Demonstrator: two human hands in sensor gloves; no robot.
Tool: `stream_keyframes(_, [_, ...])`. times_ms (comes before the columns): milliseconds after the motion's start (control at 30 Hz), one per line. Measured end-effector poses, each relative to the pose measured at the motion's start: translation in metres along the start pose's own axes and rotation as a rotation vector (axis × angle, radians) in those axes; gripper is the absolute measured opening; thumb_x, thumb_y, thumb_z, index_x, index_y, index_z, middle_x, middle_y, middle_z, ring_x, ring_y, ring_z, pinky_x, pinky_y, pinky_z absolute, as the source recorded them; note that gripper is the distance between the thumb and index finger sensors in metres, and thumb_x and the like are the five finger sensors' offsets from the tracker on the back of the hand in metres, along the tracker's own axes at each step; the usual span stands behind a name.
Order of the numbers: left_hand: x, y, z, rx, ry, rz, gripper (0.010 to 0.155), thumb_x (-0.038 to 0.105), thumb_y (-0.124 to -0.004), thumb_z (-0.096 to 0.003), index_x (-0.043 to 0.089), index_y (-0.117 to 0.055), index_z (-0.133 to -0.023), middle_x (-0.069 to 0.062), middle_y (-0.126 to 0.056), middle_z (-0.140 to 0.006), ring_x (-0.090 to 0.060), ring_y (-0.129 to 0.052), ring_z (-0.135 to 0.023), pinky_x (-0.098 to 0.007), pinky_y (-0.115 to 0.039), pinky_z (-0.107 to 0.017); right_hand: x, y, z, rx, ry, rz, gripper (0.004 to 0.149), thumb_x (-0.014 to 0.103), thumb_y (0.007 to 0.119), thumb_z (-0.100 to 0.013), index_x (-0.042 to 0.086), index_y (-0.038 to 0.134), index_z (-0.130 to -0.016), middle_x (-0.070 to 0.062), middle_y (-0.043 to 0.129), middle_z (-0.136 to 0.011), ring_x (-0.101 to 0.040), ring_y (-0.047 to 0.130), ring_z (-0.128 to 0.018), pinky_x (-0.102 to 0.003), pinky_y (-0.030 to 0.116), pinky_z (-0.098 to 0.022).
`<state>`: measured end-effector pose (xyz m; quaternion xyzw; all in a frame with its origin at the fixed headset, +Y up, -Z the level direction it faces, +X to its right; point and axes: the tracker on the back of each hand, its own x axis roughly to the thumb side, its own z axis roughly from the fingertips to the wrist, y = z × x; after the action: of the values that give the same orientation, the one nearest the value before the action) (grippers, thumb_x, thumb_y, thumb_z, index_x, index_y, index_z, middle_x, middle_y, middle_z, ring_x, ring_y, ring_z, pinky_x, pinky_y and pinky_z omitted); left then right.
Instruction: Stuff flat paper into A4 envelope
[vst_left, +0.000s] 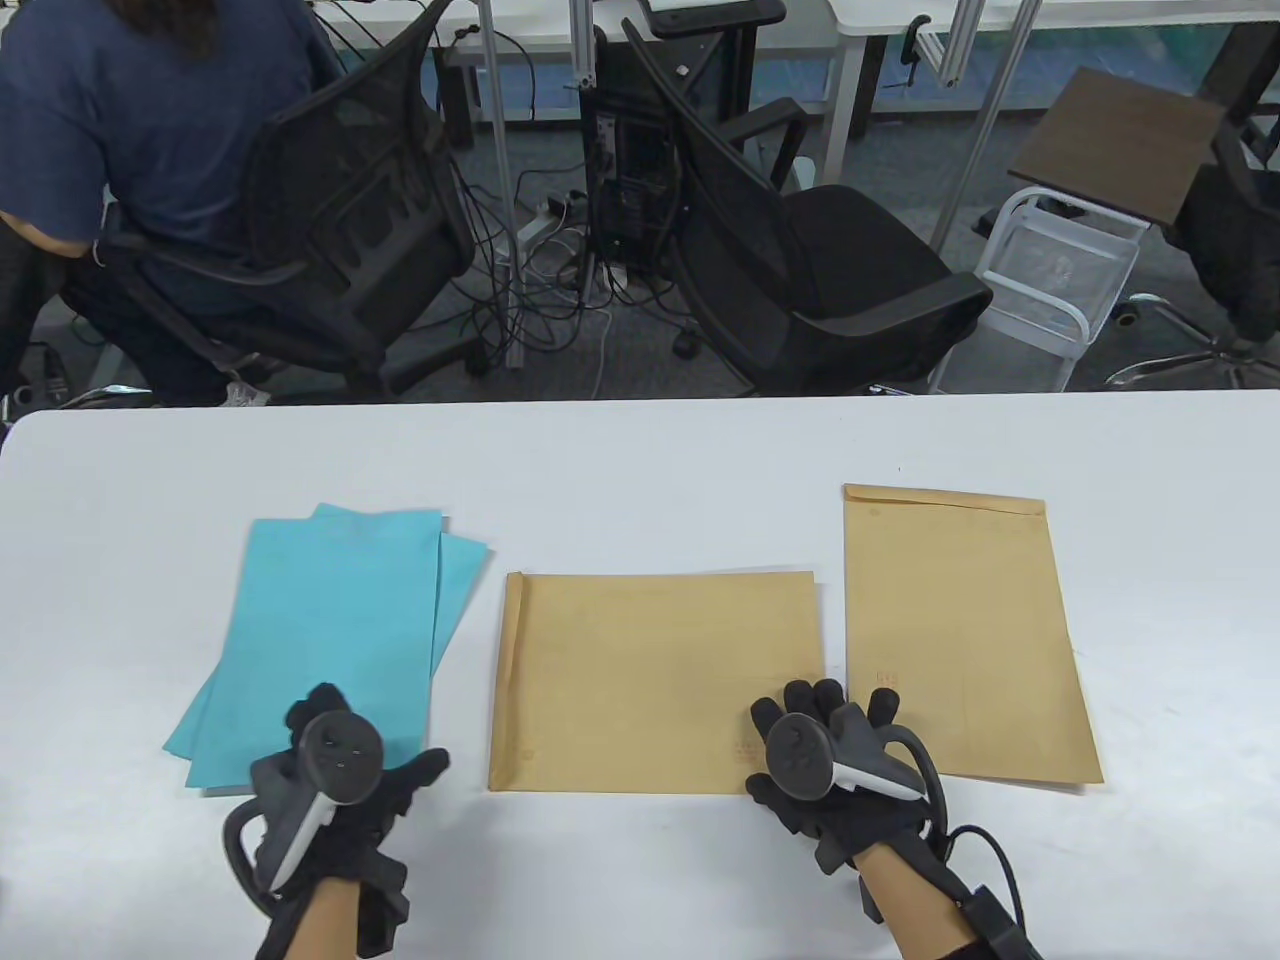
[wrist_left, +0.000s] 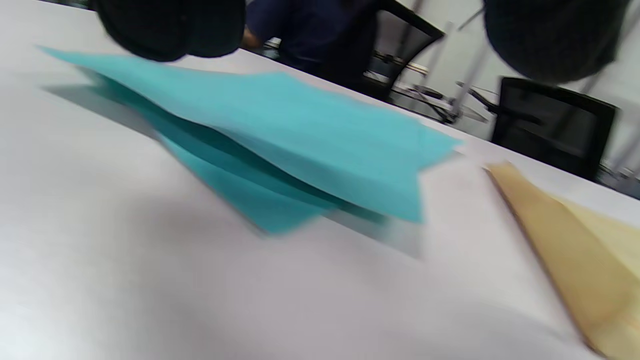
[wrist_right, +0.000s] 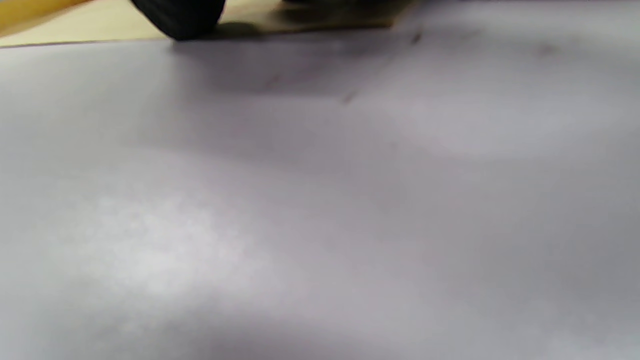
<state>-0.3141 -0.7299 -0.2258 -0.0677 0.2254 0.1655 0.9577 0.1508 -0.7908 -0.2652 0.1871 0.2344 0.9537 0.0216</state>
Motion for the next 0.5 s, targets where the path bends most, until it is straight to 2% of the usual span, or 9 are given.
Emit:
stream_keyframes(100, [-0.04,0.007,-0.013,0.066,0.176,0.042,0.119,0.075,-0.072,-0.0344,0.003,-0.014,-0.109,-0.031,-0.03,-0.114,-0.057,-0.061,-0.096,-0.056,-0.069,-0.059,0.0,0.0,0.0,0.01,0.0,-0.01,0.076,0.046,0.054,-0.064,0.007,0.016,-0.117,-0.034,0.011,-0.115,-0.062,0.009,-0.104,-0.083,-0.005,-0.05])
stream_keyframes(200, [-0.067,0.009,-0.02,0.079,0.278,0.04,0.117,0.075,-0.073,-0.0348,0.008,-0.012,-0.11,-0.026,-0.036,-0.116,-0.059,-0.065,-0.094,-0.056,-0.071,-0.057,0.0,0.0,0.0,0.017,-0.001,-0.018,0.076,0.046,0.054,-0.064,0.007,0.015,-0.116,-0.034,0.01,-0.114,-0.062,0.008,-0.103,-0.083,-0.005,-0.05])
stream_keyframes(300, [-0.074,0.006,-0.027,0.088,0.303,0.025,0.115,0.073,-0.075,-0.0349,0.009,-0.016,-0.11,-0.022,-0.044,-0.115,-0.057,-0.067,-0.093,-0.054,-0.071,-0.057,-0.001,0.0,0.0,0.022,-0.004,-0.029,0.076,0.046,0.054,-0.064,0.007,0.015,-0.116,-0.034,0.008,-0.114,-0.062,0.006,-0.103,-0.083,-0.004,-0.05])
stream_keyframes(400, [-0.076,-0.002,-0.037,0.064,0.347,-0.036,0.115,0.072,-0.074,-0.0352,0.006,-0.017,-0.11,-0.023,-0.044,-0.114,-0.057,-0.063,-0.095,-0.053,-0.069,-0.058,-0.001,0.0,0.0,0.029,-0.003,-0.038,0.076,0.046,0.054,-0.064,0.008,0.014,-0.116,-0.033,0.008,-0.114,-0.062,0.006,-0.103,-0.083,-0.004,-0.05])
stream_keyframes(500, [-0.075,-0.008,-0.048,0.042,0.347,-0.082,0.113,0.07,-0.077,-0.0354,0.006,-0.023,-0.11,-0.027,-0.049,-0.111,-0.055,-0.068,-0.091,-0.052,-0.07,-0.055,-0.001,-0.001,0.0,0.023,-0.005,-0.02,0.076,0.046,0.054,-0.064,0.007,0.015,-0.116,-0.034,0.009,-0.114,-0.062,0.007,-0.103,-0.083,-0.004,-0.051])
